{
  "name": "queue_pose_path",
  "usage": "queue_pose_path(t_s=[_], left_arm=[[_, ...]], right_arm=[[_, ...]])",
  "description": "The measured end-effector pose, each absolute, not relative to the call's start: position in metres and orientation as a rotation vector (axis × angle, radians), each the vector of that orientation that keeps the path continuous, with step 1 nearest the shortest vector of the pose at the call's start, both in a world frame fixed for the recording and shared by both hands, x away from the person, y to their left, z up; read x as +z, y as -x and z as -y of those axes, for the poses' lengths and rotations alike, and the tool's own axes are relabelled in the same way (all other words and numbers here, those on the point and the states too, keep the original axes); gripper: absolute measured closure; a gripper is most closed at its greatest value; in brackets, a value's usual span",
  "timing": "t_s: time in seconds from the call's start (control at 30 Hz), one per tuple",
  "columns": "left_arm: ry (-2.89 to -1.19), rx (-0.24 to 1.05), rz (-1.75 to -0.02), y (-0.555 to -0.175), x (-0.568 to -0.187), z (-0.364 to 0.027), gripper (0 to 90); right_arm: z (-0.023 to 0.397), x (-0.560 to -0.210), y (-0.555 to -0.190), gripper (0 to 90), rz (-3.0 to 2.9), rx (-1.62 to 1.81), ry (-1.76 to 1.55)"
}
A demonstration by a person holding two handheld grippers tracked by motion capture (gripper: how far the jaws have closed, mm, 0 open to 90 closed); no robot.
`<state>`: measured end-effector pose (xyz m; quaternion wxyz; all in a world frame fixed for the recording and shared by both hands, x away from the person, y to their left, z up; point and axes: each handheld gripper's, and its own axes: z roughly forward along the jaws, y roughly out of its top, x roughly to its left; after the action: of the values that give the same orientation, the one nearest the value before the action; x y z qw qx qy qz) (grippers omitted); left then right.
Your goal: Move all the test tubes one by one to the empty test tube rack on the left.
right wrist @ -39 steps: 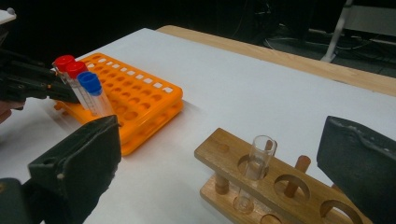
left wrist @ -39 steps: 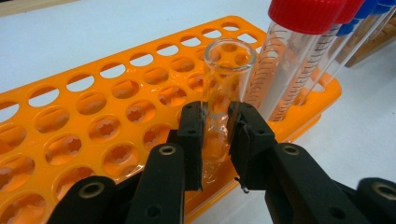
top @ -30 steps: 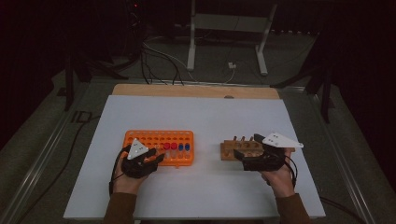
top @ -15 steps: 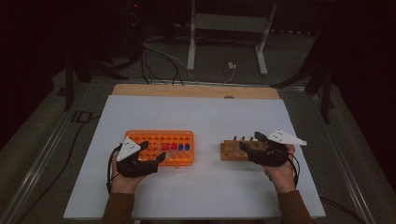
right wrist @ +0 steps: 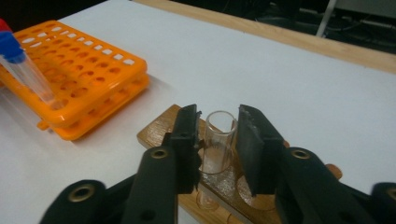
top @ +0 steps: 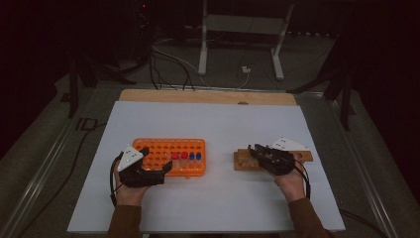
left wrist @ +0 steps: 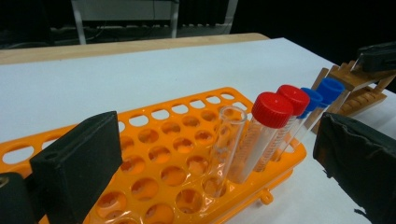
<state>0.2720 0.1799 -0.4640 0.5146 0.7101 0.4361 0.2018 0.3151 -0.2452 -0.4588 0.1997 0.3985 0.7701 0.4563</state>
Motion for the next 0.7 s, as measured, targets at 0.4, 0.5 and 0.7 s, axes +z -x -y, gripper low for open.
queue_pose_path(t_s=[0.4, 0.5, 0.7], left_arm=[[-1.697, 0.474, -1.061, -0.2721, -0.4651, -0.1801, 1.7], [-1.708, 0.471, -1.056, -0.2721, -0.4655, -0.1794, 1.7], [-1.713, 0.465, -1.054, -0.2730, -0.4665, -0.1777, 1.6]], right_arm=[[0.2381, -0.4634, -0.3159, 75.5, -2.166, 1.258, -1.066], [0.2384, -0.4631, -0.3166, 75.7, -2.174, 1.257, -1.057], [0.2390, -0.4620, -0.3179, 76.2, -2.185, 1.253, -1.053]])
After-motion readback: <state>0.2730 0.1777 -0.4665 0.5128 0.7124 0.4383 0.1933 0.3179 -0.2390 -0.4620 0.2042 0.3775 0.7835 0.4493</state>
